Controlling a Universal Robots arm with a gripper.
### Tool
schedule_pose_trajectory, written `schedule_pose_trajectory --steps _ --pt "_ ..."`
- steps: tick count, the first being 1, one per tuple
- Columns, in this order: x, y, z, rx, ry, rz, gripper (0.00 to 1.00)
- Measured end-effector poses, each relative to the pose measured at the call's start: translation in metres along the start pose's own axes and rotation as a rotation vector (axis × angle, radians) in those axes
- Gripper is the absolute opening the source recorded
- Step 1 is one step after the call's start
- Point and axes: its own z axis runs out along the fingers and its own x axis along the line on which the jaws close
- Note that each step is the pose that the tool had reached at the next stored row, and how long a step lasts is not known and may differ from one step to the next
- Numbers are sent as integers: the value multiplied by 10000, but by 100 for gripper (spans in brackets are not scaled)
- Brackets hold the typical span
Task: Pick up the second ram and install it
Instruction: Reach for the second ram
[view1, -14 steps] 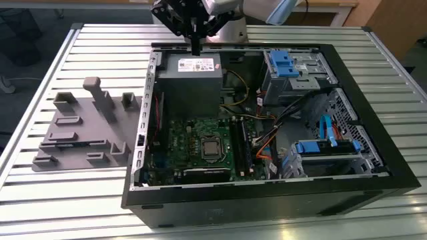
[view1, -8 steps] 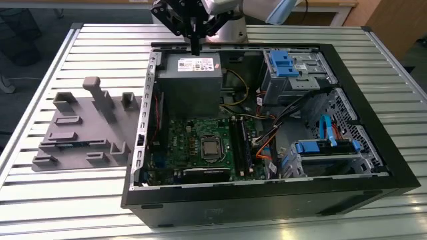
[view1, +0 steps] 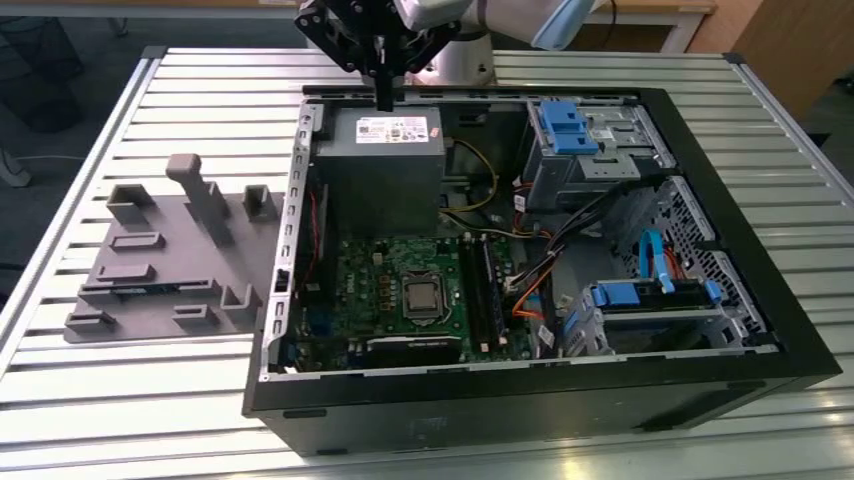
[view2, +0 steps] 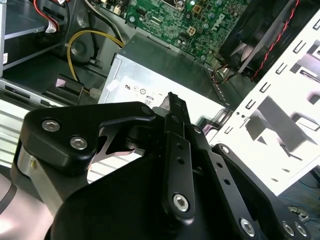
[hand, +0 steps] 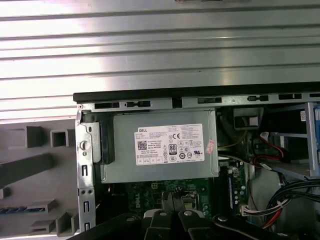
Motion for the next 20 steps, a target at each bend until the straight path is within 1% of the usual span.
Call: schedule_pose_trajectory --steps 12,20 --pt "63 -5 -2 0 0 0 11" --pt "72 -5 -2 0 0 2 11"
